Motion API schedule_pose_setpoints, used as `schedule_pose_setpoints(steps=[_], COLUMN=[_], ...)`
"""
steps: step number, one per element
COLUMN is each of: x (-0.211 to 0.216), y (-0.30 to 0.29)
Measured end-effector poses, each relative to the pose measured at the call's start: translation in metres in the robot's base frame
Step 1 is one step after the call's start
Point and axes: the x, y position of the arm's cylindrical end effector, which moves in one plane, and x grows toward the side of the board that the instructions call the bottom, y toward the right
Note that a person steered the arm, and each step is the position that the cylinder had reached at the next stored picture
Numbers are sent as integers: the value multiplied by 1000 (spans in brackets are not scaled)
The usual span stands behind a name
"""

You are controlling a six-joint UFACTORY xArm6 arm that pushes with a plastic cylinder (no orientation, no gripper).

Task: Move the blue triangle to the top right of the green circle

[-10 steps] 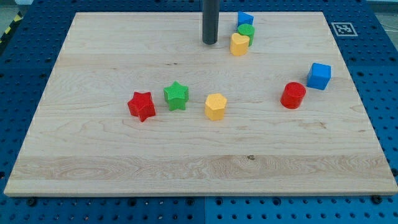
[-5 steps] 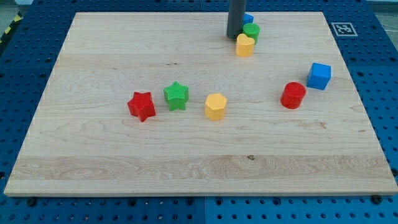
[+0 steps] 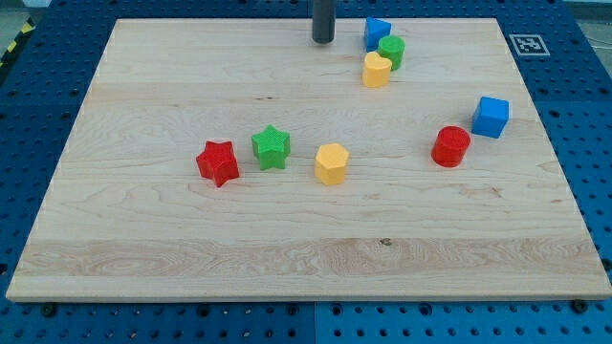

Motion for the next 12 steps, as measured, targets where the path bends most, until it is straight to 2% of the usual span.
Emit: schedule_pose_setpoints(steps=[3, 12], x=[-26, 28], y=[53, 51])
